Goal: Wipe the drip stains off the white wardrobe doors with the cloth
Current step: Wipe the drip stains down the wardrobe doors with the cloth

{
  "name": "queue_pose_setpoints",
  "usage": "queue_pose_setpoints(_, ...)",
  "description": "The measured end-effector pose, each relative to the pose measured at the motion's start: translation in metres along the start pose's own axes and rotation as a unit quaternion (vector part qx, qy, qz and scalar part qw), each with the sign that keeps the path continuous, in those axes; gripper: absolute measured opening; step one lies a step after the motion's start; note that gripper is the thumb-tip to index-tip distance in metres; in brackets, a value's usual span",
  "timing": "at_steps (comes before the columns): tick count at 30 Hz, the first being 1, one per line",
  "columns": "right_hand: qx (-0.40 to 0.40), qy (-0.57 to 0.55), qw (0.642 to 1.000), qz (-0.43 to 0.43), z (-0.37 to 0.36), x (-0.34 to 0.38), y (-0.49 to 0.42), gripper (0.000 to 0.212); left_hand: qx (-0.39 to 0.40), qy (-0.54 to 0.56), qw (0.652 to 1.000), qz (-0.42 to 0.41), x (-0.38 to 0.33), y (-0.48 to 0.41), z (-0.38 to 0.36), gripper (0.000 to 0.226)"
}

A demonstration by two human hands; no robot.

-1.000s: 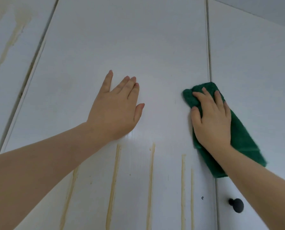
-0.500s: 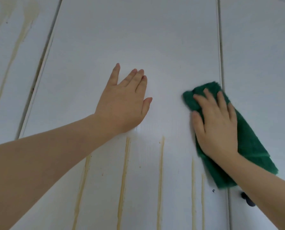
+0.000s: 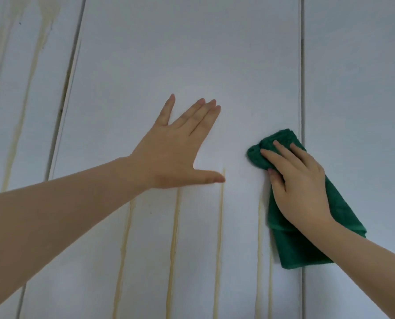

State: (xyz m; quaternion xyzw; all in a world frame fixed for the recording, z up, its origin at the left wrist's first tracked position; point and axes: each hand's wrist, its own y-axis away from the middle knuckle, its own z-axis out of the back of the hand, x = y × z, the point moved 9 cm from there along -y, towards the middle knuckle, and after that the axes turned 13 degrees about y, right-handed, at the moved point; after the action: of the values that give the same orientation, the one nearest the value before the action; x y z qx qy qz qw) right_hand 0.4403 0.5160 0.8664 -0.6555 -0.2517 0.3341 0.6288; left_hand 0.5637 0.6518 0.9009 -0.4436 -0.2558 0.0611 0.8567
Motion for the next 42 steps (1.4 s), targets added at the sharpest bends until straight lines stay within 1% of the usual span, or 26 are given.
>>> queue_pose_setpoints(2, -0.002, 0.018, 0.998, 0.057, 0.005, -0.002, 0.000, 0.039, 0.083, -0.038, 0.996, -0.016, -0.013, 0.015, -0.015, 0.115)
queue_pose_setpoints(3, 0.002, 0.021, 0.997, 0.069, 0.005, -0.004, -0.006, 0.039, 0.118, -0.061, 0.991, -0.014, -0.016, 0.019, -0.023, 0.119)
queue_pose_setpoints(4, 0.003, 0.019, 0.998, 0.061, 0.006, -0.008, -0.017, 0.038, 0.141, -0.083, 0.986, -0.008, -0.016, 0.022, -0.028, 0.122)
queue_pose_setpoints(7, 0.012, -0.011, 0.999, -0.043, 0.003, -0.013, -0.033, 0.037, 0.163, -0.111, 0.980, 0.020, -0.009, 0.021, -0.035, 0.127)
queue_pose_setpoints(8, 0.010, -0.012, 0.998, -0.063, 0.003, -0.008, -0.025, 0.038, 0.165, -0.119, 0.979, 0.026, -0.009, 0.020, -0.037, 0.128)
queue_pose_setpoints(9, 0.001, -0.002, 0.999, -0.055, 0.002, 0.000, -0.008, 0.040, 0.169, -0.126, 0.977, 0.030, -0.010, 0.021, -0.039, 0.129)
queue_pose_setpoints(11, -0.016, 0.026, 0.999, 0.022, 0.002, 0.018, 0.036, 0.043, 0.178, -0.133, 0.974, 0.031, -0.013, 0.023, -0.046, 0.130)
queue_pose_setpoints(13, -0.012, 0.043, 0.993, 0.108, 0.002, 0.025, 0.072, 0.044, 0.186, -0.138, 0.972, 0.029, -0.015, 0.025, -0.051, 0.132)
queue_pose_setpoints(14, -0.006, 0.044, 0.990, 0.133, 0.002, 0.021, 0.075, 0.044, 0.186, -0.138, 0.972, 0.029, -0.015, 0.025, -0.051, 0.133)
queue_pose_setpoints(15, 0.001, 0.043, 0.989, 0.139, 0.001, 0.014, 0.068, 0.043, 0.184, -0.139, 0.973, 0.032, -0.015, 0.025, -0.052, 0.134)
queue_pose_setpoints(17, 0.004, 0.036, 0.995, 0.091, -0.001, 0.000, 0.039, 0.045, 0.181, -0.145, 0.972, 0.034, -0.014, 0.024, -0.052, 0.135)
queue_pose_setpoints(19, 0.011, 0.013, 1.000, -0.005, -0.004, -0.011, 0.010, 0.047, 0.179, -0.149, 0.972, 0.040, -0.015, 0.023, -0.052, 0.134)
queue_pose_setpoints(20, 0.009, 0.001, 0.999, -0.046, -0.004, -0.011, 0.006, 0.048, 0.178, -0.150, 0.972, 0.044, -0.015, 0.023, -0.051, 0.134)
queue_pose_setpoints(21, 0.001, -0.004, 0.998, -0.061, -0.003, -0.007, 0.012, 0.048, 0.177, -0.149, 0.972, 0.048, -0.016, 0.024, -0.051, 0.134)
queue_pose_setpoints(22, -0.001, -0.001, 0.999, -0.046, -0.002, 0.000, 0.026, 0.048, 0.175, -0.148, 0.972, 0.053, -0.016, 0.025, -0.051, 0.135)
queue_pose_setpoints(25, 0.024, 0.034, 0.997, 0.067, -0.001, 0.023, 0.092, 0.059, 0.169, -0.136, 0.973, 0.073, -0.018, 0.030, -0.051, 0.134)
queue_pose_setpoints(27, 0.021, 0.047, 0.992, 0.113, 0.005, 0.022, 0.108, 0.051, 0.163, -0.125, 0.975, 0.079, -0.020, 0.033, -0.050, 0.133)
queue_pose_setpoints(29, 0.014, 0.069, 0.994, 0.086, 0.005, 0.010, 0.087, 0.044, 0.160, -0.117, 0.977, 0.080, -0.023, 0.032, -0.051, 0.132)
queue_pose_setpoints(31, 0.006, 0.075, 0.997, 0.011, 0.003, -0.002, 0.056, 0.044, 0.168, -0.113, 0.976, 0.081, -0.028, 0.032, -0.054, 0.132)
queue_pose_setpoints(33, -0.002, 0.042, 0.998, -0.056, 0.002, -0.005, 0.050, 0.043, 0.182, -0.109, 0.974, 0.083, -0.033, 0.034, -0.060, 0.132)
queue_pose_setpoints(34, -0.005, 0.032, 0.998, -0.061, 0.002, -0.001, 0.061, 0.042, 0.187, -0.108, 0.973, 0.084, -0.033, 0.036, -0.063, 0.132)
queue_pose_setpoints(35, -0.001, 0.034, 0.998, -0.045, 0.000, 0.005, 0.080, 0.043, 0.190, -0.109, 0.972, 0.084, -0.034, 0.037, -0.065, 0.131)
queue_pose_setpoints(37, 0.020, 0.039, 0.999, 0.015, 0.000, 0.022, 0.123, 0.047, 0.196, -0.115, 0.970, 0.083, -0.033, 0.038, -0.067, 0.131)
queue_pose_setpoints(39, 0.028, 0.027, 0.998, 0.045, 0.003, 0.025, 0.138, 0.047, 0.199, -0.121, 0.969, 0.081, -0.033, 0.038, -0.067, 0.132)
queue_pose_setpoints(40, 0.028, 0.020, 0.999, 0.041, 0.003, 0.021, 0.128, 0.047, 0.199, -0.124, 0.969, 0.081, -0.033, 0.038, -0.067, 0.132)
queue_pose_setpoints(42, 0.019, 0.024, 0.999, -0.014, 0.001, 0.008, 0.091, 0.045, 0.199, -0.125, 0.969, 0.081, -0.034, 0.037, -0.067, 0.132)
